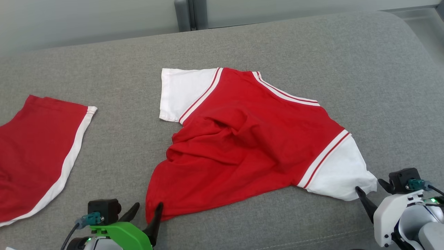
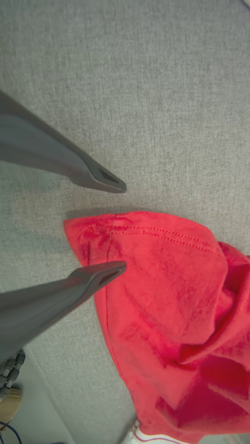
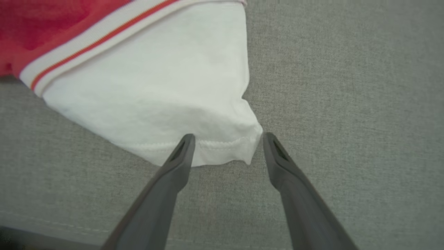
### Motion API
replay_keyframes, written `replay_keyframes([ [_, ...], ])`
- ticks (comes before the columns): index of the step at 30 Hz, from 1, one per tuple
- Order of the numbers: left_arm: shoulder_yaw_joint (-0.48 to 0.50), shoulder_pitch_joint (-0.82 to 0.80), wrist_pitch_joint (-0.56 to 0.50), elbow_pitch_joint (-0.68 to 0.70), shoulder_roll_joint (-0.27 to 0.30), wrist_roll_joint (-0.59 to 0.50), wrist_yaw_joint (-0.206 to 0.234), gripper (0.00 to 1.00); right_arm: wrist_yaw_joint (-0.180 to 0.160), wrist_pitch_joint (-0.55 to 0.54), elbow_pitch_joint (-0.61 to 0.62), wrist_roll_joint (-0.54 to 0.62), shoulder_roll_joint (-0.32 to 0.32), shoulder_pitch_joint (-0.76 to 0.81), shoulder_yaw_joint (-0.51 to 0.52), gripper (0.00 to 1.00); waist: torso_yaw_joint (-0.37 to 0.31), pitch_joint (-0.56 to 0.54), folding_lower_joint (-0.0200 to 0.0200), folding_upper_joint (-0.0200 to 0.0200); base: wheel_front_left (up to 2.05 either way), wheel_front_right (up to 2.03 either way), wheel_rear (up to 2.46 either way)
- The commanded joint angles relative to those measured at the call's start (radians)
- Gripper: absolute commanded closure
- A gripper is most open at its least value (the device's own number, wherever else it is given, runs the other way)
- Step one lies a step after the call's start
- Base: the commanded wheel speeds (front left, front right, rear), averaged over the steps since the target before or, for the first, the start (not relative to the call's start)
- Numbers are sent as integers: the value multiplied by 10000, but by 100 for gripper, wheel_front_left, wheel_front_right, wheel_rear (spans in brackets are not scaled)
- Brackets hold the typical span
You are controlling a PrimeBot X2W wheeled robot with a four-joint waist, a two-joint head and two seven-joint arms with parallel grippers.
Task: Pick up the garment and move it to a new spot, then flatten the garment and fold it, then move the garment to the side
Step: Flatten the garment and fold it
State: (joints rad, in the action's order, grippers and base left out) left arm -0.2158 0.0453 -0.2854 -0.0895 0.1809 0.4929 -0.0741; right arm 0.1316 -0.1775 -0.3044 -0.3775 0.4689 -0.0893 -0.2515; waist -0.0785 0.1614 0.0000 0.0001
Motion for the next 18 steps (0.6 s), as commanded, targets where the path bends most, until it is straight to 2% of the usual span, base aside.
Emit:
replay_keyframes([
  [1,1,-17,-83,45,89,-54,92,0,-17,187,-143,-128,5,-209,-126,0,-44,50,0,-1,0,0,0],
  [3,-28,26,-118,93,92,26,64,0,-17,331,-312,-146,5,-341,-236,0,-48,61,0,-1,0,0,0],
  [4,-62,41,-177,98,106,44,35,16,-17,390,-387,-175,-1,-406,-292,0,-47,67,0,-1,0,0,0],
  [5,-113,42,-204,110,110,54,4,50,-17,444,-464,-197,-13,-464,-342,0,-44,77,0,-1,0,0,0],
  [6,-161,33,-223,126,94,80,-19,65,-17,507,-547,-187,-3,-528,-407,0,-37,88,0,-1,0,0,0],
  [7,-200,20,-245,142,88,82,-32,92,-17,576,-632,-193,4,-595,-461,0,-29,97,0,-1,0,0,0],
  [8,-244,10,-280,149,92,84,-43,100,-17,643,-705,-214,-14,-659,-500,0,-25,103,0,-1,0,0,0],
  [18,-442,117,-495,576,291,183,-132,100,-19,713,-1752,-628,-2,-1233,-1139,0,22,136,0,-1,0,0,0],
])
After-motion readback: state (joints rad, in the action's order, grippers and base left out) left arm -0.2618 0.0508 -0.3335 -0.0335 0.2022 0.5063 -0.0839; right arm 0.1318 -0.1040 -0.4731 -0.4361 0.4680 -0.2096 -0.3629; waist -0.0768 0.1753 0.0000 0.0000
